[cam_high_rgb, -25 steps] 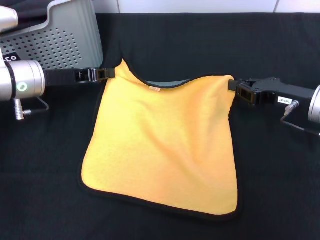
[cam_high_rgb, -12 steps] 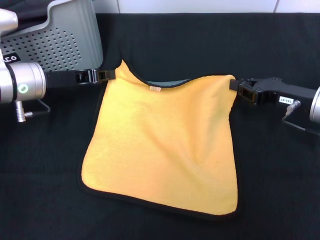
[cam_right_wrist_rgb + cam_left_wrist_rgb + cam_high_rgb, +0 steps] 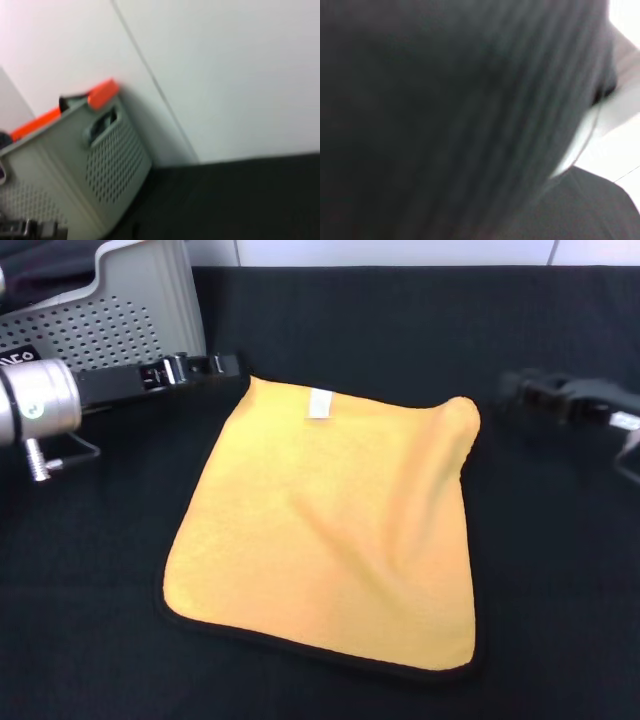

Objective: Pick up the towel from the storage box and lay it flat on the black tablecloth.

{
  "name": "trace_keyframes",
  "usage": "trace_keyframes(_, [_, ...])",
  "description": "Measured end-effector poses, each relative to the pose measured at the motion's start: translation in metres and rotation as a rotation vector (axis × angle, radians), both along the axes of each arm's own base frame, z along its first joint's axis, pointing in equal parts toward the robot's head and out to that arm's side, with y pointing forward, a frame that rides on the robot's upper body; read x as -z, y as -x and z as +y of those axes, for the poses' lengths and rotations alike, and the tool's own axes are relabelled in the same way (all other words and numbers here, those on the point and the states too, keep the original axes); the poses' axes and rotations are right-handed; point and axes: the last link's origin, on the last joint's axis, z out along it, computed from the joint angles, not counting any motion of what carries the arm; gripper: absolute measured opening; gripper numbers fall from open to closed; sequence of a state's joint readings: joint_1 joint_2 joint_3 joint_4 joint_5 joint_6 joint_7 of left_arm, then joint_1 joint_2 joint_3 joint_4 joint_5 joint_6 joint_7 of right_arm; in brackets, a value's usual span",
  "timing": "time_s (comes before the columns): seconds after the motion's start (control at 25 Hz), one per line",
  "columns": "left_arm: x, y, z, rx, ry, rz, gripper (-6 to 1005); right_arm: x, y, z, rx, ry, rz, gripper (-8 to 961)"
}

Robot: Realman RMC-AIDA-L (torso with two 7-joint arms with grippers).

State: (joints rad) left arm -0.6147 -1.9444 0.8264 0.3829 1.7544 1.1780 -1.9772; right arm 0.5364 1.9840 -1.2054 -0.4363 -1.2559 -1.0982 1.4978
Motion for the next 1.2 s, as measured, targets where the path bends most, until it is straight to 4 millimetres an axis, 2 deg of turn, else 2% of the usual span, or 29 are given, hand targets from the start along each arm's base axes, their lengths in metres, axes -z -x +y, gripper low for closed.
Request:
trace_keyframes(0.08, [-0.006,0.001,-0.003,0.021,-0.011,-0.013,321,-0.007,-0.002,-0.001,-0.003,-0.019,0.009,365])
trace_keyframes(0.12, [-0.010,0.001,-0.005,0.039,-0.021,-0.020,343,-0.025,-0.009,-0.008,-0.015,-0.060,0.034,403])
trace_keyframes(0.24, [-0.023,-0.001,-0.015,0.138,-0.062,-0.045,407,-0.036,-0.005,-0.020,-0.103,-0.064,0.053,519])
trace_keyframes(0.36, [-0.027,-0.019,-0.033,0.412,-0.065,-0.036,472,-0.033,0.013,-0.043,-0.343,-0.023,0.051,580])
trace_keyframes(0.4, [-0.027,-0.025,-0.039,0.516,-0.060,-0.021,500,-0.033,0.013,-0.043,-0.343,-0.023,0.051,601])
trace_keyframes(0.48, [-0.027,-0.034,-0.053,0.723,-0.049,0.005,555,-0.023,0.034,-0.063,-0.579,0.072,0.039,642])
trace_keyframes(0.6, [-0.028,-0.042,-0.068,0.927,-0.049,0.012,639,-0.018,0.046,-0.072,-0.672,0.137,0.046,703])
trace_keyframes(0.68, [-0.031,-0.044,-0.079,1.049,-0.067,0.008,639,-0.015,0.054,-0.079,-0.730,0.171,0.053,744])
trace_keyframes(0.92, [-0.043,-0.044,-0.096,1.138,-0.040,-0.052,639,-0.011,0.067,-0.093,-0.818,0.231,0.102,754])
trace_keyframes(1.2, [-0.047,-0.039,-0.105,1.141,-0.043,-0.064,639,-0.008,0.075,-0.095,-0.831,0.208,0.148,754])
